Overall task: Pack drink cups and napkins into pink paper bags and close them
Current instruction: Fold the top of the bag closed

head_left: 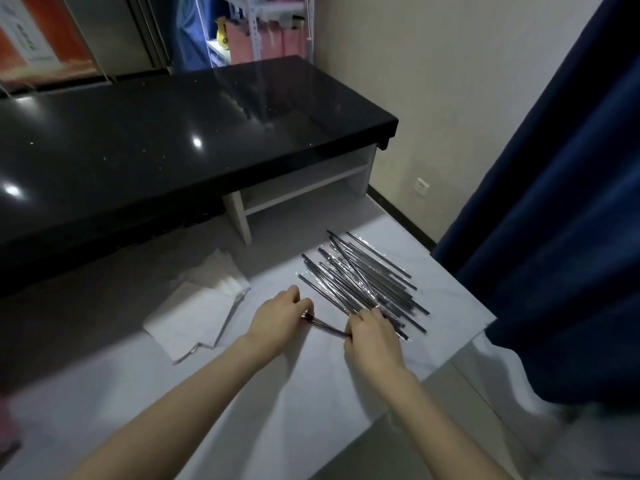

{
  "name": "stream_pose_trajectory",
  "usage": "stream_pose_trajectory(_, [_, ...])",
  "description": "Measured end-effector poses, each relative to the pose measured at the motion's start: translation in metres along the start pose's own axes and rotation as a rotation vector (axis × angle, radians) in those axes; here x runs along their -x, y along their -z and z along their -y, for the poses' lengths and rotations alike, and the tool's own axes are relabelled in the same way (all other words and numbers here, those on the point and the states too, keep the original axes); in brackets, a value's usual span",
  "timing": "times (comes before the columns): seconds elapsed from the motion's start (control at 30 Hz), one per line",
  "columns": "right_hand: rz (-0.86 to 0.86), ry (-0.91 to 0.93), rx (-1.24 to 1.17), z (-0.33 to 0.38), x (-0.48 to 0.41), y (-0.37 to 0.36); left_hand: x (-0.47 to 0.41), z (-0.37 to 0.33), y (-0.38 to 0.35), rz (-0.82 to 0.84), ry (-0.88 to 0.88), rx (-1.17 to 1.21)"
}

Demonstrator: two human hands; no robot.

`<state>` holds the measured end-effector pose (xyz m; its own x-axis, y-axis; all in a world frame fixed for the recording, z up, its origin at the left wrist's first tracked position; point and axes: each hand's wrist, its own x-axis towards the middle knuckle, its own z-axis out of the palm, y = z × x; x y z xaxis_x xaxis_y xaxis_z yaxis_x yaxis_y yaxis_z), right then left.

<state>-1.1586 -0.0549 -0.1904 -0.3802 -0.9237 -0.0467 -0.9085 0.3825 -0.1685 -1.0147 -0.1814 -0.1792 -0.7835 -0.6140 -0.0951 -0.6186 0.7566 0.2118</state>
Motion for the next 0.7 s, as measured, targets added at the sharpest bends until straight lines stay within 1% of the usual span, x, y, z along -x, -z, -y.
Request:
stream_pose_trajectory(0.1, [0.017,-0.001,-0.016,0.0,0.003,0.001,0.002,0.0,0.002,-0.042,-0.036,0.001])
stream_pose_trajectory(0.23, [0.024,0.013,-0.067,0.0,0.005,0.005,0.008,0.007,0.003,-0.079,-0.136,-0.005])
stream_pose_trajectory(0.3, [0.037,0.02,-0.127,0.001,0.004,0.01,0.015,0.016,0.005,-0.065,-0.159,-0.012])
stream_pose_trajectory(0.4, [0.066,0.094,-0.155,0.011,0.001,0.021,0.03,0.033,0.01,-0.042,-0.171,-0.023])
stream_pose_trajectory(0.47, [0.067,0.141,-0.19,0.023,-0.001,0.031,0.044,0.043,0.016,-0.075,-0.158,0.074])
stream_pose_trajectory(0.63, [-0.01,0.234,-0.468,0.054,-0.002,0.066,0.096,0.077,0.059,-0.238,0.016,0.561])
stream_pose_trajectory(0.7, [-0.028,0.291,-0.547,0.079,0.001,0.081,0.121,0.092,0.08,-0.309,0.068,0.625])
